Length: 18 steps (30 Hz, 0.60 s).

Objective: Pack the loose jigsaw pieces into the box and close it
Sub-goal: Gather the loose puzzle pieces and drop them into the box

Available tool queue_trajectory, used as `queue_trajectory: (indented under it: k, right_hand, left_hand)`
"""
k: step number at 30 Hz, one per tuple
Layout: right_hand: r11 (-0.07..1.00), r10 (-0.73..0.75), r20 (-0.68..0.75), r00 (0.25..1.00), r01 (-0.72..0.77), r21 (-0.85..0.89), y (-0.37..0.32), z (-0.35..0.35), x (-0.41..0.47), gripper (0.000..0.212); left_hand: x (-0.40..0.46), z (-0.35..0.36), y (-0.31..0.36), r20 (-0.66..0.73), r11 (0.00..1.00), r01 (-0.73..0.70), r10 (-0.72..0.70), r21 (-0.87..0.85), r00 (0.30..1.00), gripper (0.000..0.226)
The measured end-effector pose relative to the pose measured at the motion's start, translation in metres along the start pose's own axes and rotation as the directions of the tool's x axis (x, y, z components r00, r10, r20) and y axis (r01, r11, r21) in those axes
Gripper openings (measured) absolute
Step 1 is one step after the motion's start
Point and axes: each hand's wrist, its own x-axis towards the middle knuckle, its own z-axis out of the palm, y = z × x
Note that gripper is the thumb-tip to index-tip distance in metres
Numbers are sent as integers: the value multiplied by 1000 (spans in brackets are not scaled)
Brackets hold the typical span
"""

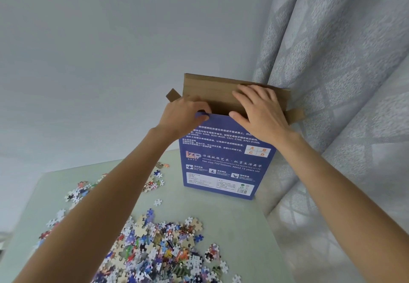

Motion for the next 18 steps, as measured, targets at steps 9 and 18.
queue_trajectory:
  k: [9, 18]
  right_hand:
    - [950, 71, 371, 926, -176, 259, -6, -12, 3, 71]
    - [943, 23, 371, 928, -143, 299, -11, -17, 12, 76]
  left_hand:
    - [-24, -6, 12, -52, 998, -6, 9, 64, 999, 12]
    - [-26, -14, 8, -138, 999, 40, -35, 35, 990, 12]
